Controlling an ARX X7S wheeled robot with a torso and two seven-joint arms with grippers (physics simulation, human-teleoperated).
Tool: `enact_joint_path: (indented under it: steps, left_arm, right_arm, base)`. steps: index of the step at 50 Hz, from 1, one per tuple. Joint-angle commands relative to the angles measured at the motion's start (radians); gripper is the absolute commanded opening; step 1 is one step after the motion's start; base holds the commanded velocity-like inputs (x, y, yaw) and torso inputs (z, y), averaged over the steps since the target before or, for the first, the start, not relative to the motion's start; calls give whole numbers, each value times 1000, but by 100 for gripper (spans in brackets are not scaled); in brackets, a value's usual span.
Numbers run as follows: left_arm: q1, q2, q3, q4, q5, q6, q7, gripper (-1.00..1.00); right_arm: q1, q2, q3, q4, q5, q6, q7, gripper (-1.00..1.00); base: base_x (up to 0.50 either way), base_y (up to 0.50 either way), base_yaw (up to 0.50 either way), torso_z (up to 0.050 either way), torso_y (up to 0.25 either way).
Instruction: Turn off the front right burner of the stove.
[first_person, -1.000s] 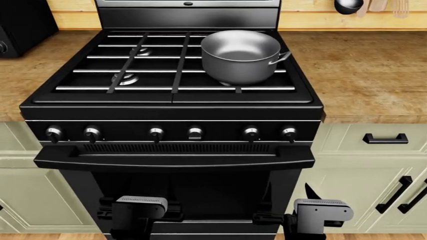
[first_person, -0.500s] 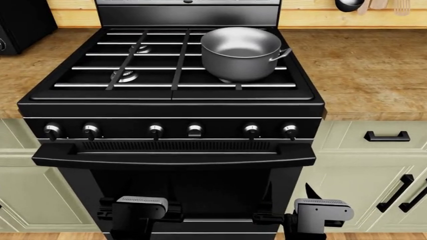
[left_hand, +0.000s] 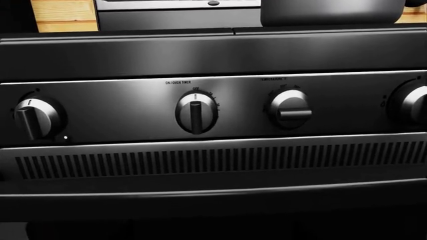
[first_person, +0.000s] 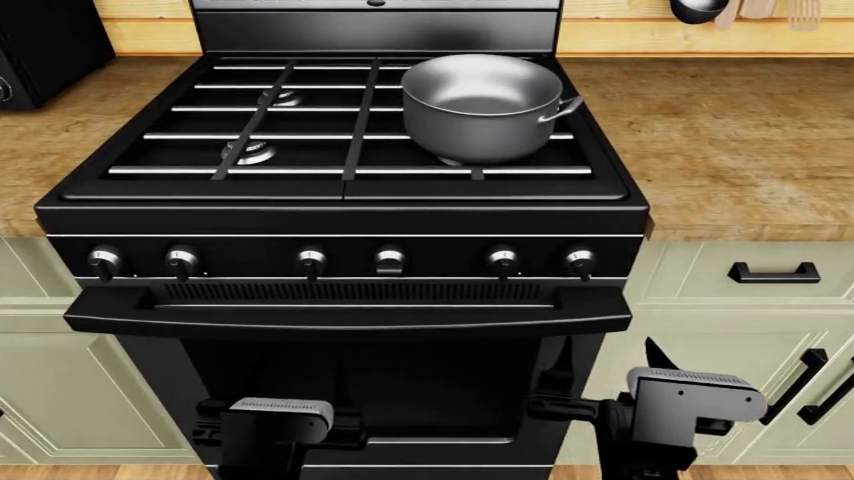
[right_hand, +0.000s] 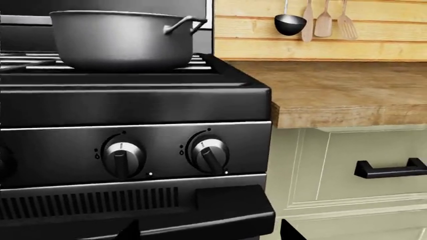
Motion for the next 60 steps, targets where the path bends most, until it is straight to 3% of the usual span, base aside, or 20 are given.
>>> enact_joint_path:
  steps: [1, 15, 60]
  left_arm:
    - [23, -8, 6, 9, -12, 13, -6, 100]
    - [41, -11, 16, 9, -15, 32, -19, 100]
    - [28, -40, 40, 27, -39, 7, -39, 100]
  right_arm:
    - [39, 42, 52, -299, 76, 276, 56, 100]
    - [182, 65, 5, -251, 99, 414, 42, 100]
    - [334, 90, -108, 165, -16, 249, 25, 100]
  base:
    - [0, 0, 0, 0, 0]
    - [0, 0, 0, 0, 0]
    - [0, 0, 0, 0, 0]
